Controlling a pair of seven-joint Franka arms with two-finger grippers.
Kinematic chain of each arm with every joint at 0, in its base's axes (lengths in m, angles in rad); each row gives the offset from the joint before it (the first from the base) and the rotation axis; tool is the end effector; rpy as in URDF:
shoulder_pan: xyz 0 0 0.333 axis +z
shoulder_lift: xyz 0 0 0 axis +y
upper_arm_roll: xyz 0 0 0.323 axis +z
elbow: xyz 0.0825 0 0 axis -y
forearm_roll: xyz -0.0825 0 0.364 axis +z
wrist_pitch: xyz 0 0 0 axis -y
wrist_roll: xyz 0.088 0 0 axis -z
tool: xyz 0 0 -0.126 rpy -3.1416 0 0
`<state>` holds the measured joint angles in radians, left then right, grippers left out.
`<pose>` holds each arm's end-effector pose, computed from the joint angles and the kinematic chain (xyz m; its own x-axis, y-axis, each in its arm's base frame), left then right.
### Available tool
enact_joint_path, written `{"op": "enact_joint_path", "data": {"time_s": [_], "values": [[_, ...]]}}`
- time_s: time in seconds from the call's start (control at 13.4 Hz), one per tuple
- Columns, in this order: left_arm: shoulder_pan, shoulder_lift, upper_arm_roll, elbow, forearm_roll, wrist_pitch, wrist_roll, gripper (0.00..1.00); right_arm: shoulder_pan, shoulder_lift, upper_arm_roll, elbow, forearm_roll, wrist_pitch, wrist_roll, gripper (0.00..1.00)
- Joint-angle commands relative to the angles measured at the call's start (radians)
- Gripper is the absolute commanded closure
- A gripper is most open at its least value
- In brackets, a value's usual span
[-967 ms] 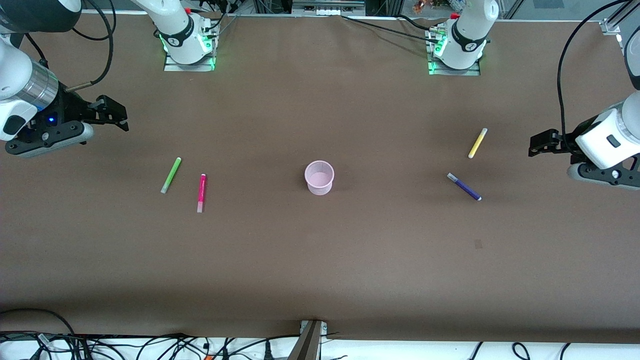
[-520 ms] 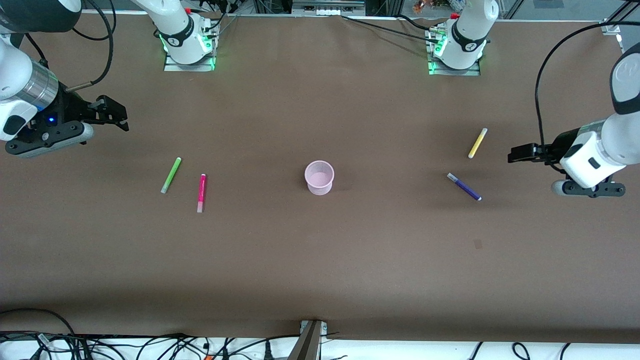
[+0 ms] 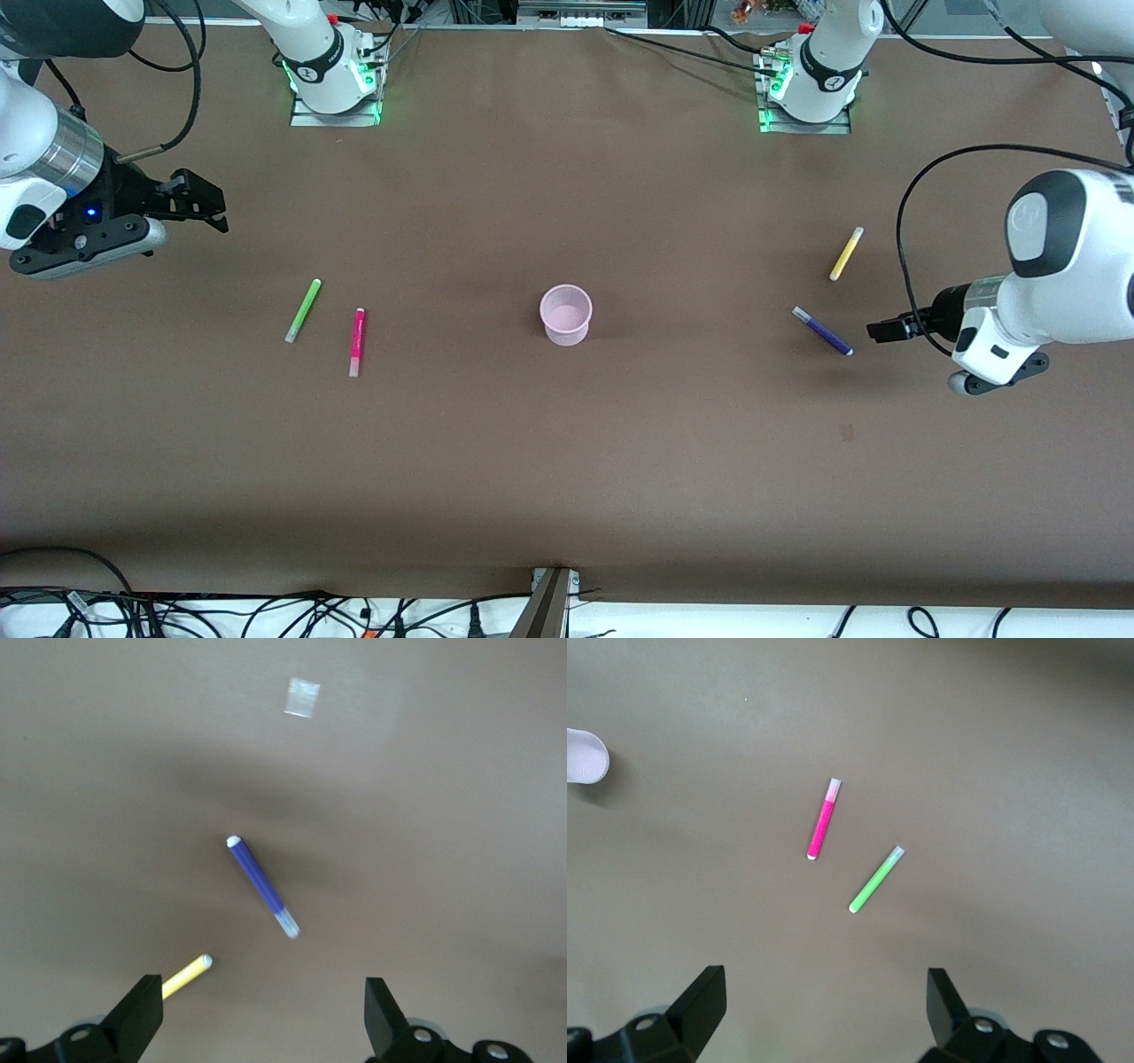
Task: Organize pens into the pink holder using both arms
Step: 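Move the left gripper toward the blue marker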
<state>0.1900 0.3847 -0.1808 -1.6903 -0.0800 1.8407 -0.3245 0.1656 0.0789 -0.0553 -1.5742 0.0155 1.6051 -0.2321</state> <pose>0.6126 0.0075 0.3591 0.9032 0.3413 -0.2602 0.3673 -0.9283 0.0573 0.5553 0.0646 0.5708 0.9412 0.3351 -0.0440 0.3344 -0.9422 -0.0218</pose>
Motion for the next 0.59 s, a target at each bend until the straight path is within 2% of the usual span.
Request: {"op": "enact_joint_path", "data": {"time_s": [0.0, 0.15, 0.3, 0.52], "values": [[0.009, -0.029, -0.002, -0.179, -0.007, 0.189, -0.094, 0.0, -0.011, -0.016, 0.003, -0.02, 0.003, 0.012, 0.013, 0.0], [0.009, -0.009, -0.002, -0.262, -0.006, 0.342, -0.203, 0.0, -0.012, -0.015, -0.009, -0.02, 0.004, 0.012, 0.013, 0.0], [0.005, 0.035, -0.002, -0.276, 0.002, 0.408, -0.269, 0.0, -0.012, -0.015, -0.009, -0.02, 0.004, 0.012, 0.013, 0.0], [-0.026, 0.103, -0.003, -0.276, 0.159, 0.446, -0.393, 0.0, -0.012, -0.015, -0.009, -0.02, 0.004, 0.013, 0.013, 0.0]]}}
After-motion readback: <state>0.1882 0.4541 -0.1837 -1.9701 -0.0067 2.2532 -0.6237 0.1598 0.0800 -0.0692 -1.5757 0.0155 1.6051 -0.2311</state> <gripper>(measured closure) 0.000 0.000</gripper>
